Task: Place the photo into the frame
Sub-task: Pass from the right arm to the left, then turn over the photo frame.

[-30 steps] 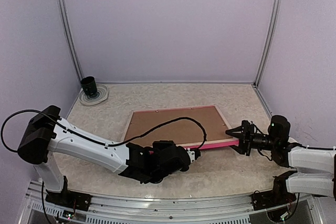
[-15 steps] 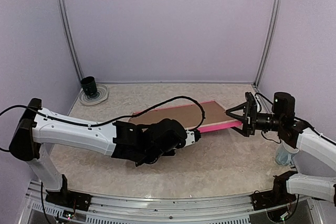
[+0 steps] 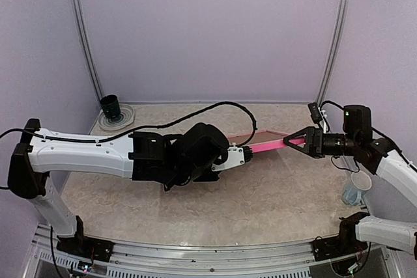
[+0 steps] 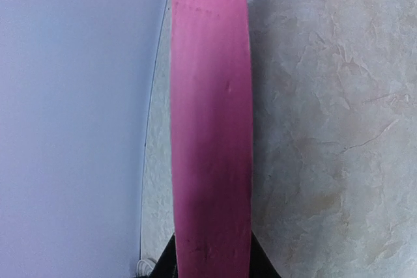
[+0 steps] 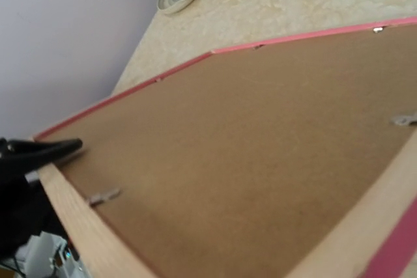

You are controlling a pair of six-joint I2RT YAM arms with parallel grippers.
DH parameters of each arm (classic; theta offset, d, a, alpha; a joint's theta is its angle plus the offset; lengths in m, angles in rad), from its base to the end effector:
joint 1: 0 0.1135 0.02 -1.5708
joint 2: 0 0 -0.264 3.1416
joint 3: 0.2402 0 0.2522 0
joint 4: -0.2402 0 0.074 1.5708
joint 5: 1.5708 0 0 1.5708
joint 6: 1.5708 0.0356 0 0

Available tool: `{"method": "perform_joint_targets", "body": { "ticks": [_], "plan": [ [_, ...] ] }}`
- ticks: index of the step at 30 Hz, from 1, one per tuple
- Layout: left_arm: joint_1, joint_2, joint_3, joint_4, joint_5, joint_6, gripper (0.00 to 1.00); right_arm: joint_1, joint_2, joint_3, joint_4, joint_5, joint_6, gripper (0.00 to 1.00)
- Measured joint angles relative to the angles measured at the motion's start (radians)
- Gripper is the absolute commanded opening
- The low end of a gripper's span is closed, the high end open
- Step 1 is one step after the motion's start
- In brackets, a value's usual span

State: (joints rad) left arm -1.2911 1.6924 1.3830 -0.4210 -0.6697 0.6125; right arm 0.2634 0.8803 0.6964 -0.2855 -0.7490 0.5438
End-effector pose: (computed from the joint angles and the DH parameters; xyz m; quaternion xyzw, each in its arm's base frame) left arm 0.1260 -0.3587 0.2901 0.6245 0.6095 0.1547 0.4632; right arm 0.1799 0.0736 0.2859 -0.0787 0.8121 0.4779 0.3255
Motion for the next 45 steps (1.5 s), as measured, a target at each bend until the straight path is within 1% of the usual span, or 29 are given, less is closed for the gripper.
{"method": "perform_joint_targets", "body": {
  "ticks": [9,18,25,32,37,41,45],
  "plan": [
    [0.044,0.000,0.047,-0.059,0.049,0.006,0.00,0.000,-0.054,0.000,-0.043,0.002,-0.080,0.99],
    [0.096,0.000,0.124,-0.098,0.082,-0.054,0.00,0.000,-0.107,0.000,-0.045,-0.009,-0.082,0.99],
    [0.162,0.000,0.230,-0.101,0.085,-0.190,0.00,0.000,-0.129,0.040,-0.031,0.006,-0.065,0.99],
    [0.213,0.000,0.238,-0.023,0.024,-0.319,0.00,0.000,-0.138,0.043,-0.012,0.023,-0.040,0.99],
    [0.273,0.000,0.246,0.047,-0.012,-0.400,0.00,0.000,-0.139,0.043,-0.008,0.038,-0.026,0.99],
    [0.330,0.000,0.290,0.059,-0.016,-0.498,0.00,-0.001,-0.140,0.043,-0.007,0.047,-0.023,0.99],
    [0.381,0.000,0.301,0.105,-0.003,-0.613,0.00,-0.001,-0.140,0.041,0.004,0.051,-0.015,0.99]
  ]
}}
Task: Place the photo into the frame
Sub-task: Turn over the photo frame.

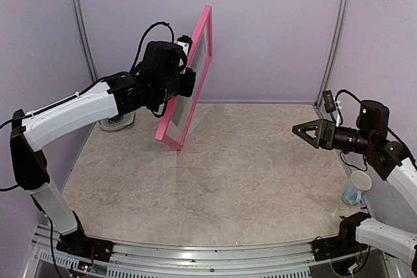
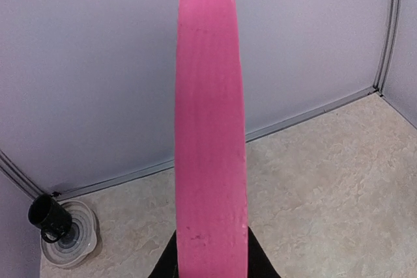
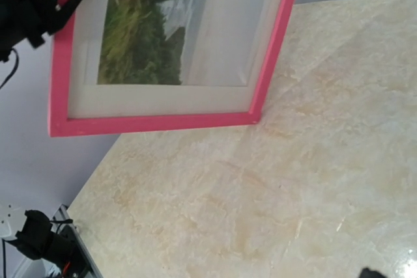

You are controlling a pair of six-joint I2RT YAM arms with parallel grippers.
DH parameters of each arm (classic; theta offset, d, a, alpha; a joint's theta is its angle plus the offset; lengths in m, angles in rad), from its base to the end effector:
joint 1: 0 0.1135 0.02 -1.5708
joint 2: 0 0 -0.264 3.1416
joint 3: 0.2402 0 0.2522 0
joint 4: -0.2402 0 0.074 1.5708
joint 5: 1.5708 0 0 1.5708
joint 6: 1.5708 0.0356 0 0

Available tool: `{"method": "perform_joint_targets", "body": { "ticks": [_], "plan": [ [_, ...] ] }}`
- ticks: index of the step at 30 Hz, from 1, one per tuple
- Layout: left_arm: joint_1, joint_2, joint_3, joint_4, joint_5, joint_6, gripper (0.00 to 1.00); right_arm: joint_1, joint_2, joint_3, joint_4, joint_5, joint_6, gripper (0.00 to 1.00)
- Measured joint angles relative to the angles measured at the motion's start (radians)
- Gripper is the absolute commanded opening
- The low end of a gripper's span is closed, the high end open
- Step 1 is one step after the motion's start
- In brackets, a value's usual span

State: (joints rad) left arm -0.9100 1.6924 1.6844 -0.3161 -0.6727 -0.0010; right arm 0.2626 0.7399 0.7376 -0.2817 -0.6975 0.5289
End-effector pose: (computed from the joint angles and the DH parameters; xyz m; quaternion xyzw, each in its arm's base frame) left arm 0.2593 -0.2974 0.4012 0.1634 0.7732 -0.0018 0.6127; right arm 0.1557 0.0655 0.3225 -0.1034 0.7725 0.4696 0.4148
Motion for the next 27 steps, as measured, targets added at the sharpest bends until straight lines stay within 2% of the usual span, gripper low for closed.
{"method": "perform_joint_targets", "body": {
  "ticks": [5,10,27],
  "plan": [
    [0.052,-0.033,-0.050,0.062,0.048,-0.119,0.00,0.000,-0.001,-0.016,0.014,0.000,0.013,0.99],
    [0.083,-0.123,-0.177,0.139,0.081,-0.243,0.00,0.000,-0.001,-0.023,0.019,0.000,0.015,0.99],
    [0.163,-0.423,-0.732,0.488,0.118,-0.743,0.00,0.000,0.015,-0.106,0.105,-0.011,0.097,0.99]
  ]
}}
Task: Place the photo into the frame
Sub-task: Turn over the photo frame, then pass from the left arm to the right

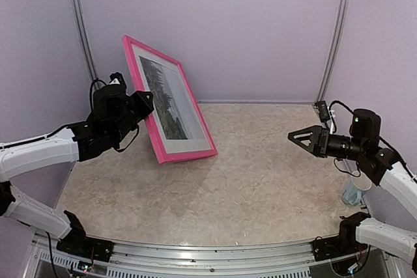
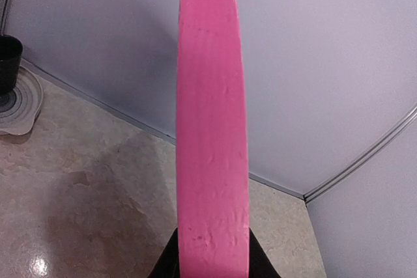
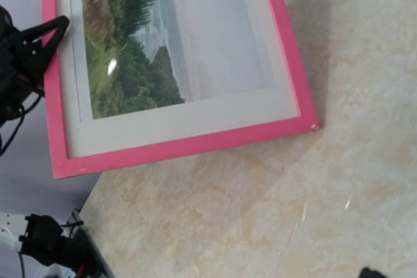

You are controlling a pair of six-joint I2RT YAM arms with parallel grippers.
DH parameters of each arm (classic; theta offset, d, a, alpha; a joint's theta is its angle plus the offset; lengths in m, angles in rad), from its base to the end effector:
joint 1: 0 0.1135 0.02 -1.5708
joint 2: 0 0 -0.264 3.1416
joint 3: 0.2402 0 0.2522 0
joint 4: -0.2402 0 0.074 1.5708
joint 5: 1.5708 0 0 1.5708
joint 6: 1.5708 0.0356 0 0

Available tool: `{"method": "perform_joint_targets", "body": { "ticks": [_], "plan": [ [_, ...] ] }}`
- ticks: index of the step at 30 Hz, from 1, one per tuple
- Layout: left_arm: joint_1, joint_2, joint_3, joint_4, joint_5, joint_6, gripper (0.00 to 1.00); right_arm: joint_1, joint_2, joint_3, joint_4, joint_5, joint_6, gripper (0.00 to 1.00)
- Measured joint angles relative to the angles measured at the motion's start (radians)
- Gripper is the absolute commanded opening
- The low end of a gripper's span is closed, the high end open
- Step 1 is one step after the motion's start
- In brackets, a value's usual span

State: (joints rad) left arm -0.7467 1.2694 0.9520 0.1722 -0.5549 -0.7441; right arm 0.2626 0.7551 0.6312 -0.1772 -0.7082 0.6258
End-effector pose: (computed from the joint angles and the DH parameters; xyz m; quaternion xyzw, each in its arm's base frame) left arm 0.2302 -0.1874 0.3311 -0.1782 0.7278 -0.2743 0.6027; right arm 0.1627 0.0677 0.2937 -0.0659 0.7799 0.4911 0.3823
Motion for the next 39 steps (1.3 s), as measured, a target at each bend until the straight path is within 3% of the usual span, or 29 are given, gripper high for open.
{"method": "perform_joint_targets", "body": {
  "ticks": [11,28,39],
  "plan": [
    [-0.011,-0.051,-0.274,0.217,-0.020,-0.268,0.00,0.002,0.016,-0.174,0.131,-0.029,0.151,0.99],
    [-0.074,-0.036,-0.362,0.268,-0.091,-0.461,0.04,0.047,0.124,-0.235,0.214,-0.007,0.263,0.99],
    [-0.159,-0.004,-0.393,0.265,-0.149,-0.593,0.09,0.138,0.213,-0.232,0.266,0.023,0.348,0.99]
  ]
}}
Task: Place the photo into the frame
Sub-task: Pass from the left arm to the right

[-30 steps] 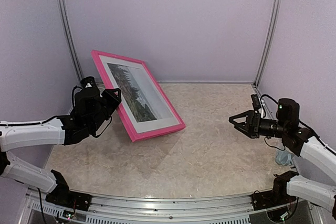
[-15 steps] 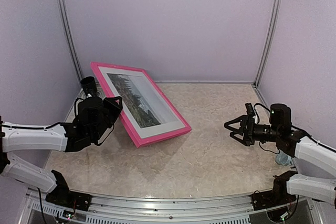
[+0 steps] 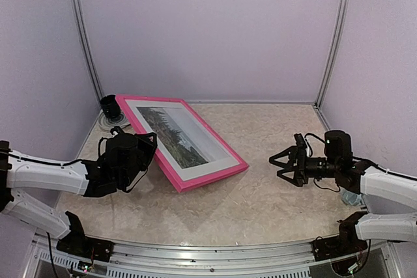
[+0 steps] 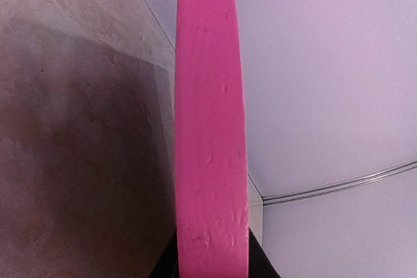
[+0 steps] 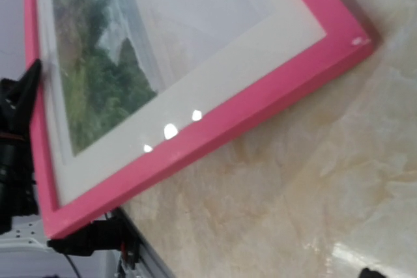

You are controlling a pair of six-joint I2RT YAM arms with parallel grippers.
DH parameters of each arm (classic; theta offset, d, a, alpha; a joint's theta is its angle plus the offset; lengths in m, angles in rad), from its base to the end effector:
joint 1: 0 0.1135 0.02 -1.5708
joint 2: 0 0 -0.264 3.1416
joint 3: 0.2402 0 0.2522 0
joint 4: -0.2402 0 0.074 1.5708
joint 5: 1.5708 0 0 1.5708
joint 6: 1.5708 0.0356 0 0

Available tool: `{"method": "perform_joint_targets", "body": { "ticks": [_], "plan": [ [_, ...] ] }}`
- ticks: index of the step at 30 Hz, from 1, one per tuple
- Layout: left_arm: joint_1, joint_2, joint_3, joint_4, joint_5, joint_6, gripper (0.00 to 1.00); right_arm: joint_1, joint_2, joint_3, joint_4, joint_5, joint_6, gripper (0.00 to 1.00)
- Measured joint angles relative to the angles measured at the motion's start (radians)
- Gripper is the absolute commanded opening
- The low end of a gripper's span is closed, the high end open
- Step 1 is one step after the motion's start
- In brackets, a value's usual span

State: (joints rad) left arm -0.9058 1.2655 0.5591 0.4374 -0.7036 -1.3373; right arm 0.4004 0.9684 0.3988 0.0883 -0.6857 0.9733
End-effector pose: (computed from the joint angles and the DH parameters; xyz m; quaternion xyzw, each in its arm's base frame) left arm 0.1807 -0.1931 0.2250 -0.3638 0.6848 -0.3933 0.4940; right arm 0.1745 0.0984 0.2024 0.0605 0.8219 0.5318 0.1951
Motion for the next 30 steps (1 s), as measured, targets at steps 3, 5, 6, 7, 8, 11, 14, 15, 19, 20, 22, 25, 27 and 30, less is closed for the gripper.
{"method": "perform_joint_targets", "body": {
  "ticks": [3,5,6,7,8,11,14,15,19,20,22,25,27,30],
  "plan": [
    [-0.014,0.002,-0.027,0.005,-0.014,-0.040,0.12,0.035,0.026,-0.021,0.076,0.007,0.058,0.99],
    [-0.020,0.005,-0.039,0.012,-0.021,-0.063,0.17,0.061,0.051,-0.040,0.123,0.010,0.101,0.99],
    [-0.022,0.007,-0.043,0.016,-0.024,-0.072,0.20,0.074,0.066,-0.048,0.143,0.014,0.123,0.99],
    [-0.024,0.010,-0.047,0.020,-0.027,-0.079,0.23,0.086,0.081,-0.054,0.164,0.019,0.142,0.99],
    [-0.026,0.011,-0.050,0.026,-0.030,-0.084,0.26,0.100,0.097,-0.060,0.186,0.025,0.161,0.99],
    [-0.035,0.018,-0.057,0.054,-0.035,-0.099,0.29,0.137,0.146,-0.076,0.262,0.037,0.223,0.99],
    [-0.043,0.025,-0.071,0.086,-0.039,-0.114,0.30,0.169,0.208,-0.105,0.368,0.055,0.292,0.99],
    [-0.047,0.030,-0.077,0.098,-0.039,-0.115,0.30,0.181,0.236,-0.116,0.406,0.061,0.317,0.99],
    [-0.066,0.053,-0.103,0.136,-0.036,-0.122,0.31,0.220,0.369,-0.137,0.557,0.076,0.402,0.99],
    [-0.069,0.058,-0.108,0.140,-0.035,-0.123,0.32,0.231,0.404,-0.135,0.592,0.078,0.419,0.99],
    [-0.076,0.066,-0.116,0.148,-0.033,-0.126,0.34,0.255,0.472,-0.128,0.663,0.078,0.451,0.99],
    [-0.086,0.079,-0.123,0.162,-0.029,-0.132,0.36,0.287,0.589,-0.098,0.775,0.077,0.503,0.99],
    [-0.095,0.086,-0.129,0.179,-0.023,-0.136,0.36,0.299,0.671,-0.086,0.874,0.079,0.544,0.99],
    [-0.106,0.093,-0.148,0.199,-0.007,-0.140,0.38,0.304,0.771,-0.087,1.023,0.085,0.610,0.99]
  ]
}}
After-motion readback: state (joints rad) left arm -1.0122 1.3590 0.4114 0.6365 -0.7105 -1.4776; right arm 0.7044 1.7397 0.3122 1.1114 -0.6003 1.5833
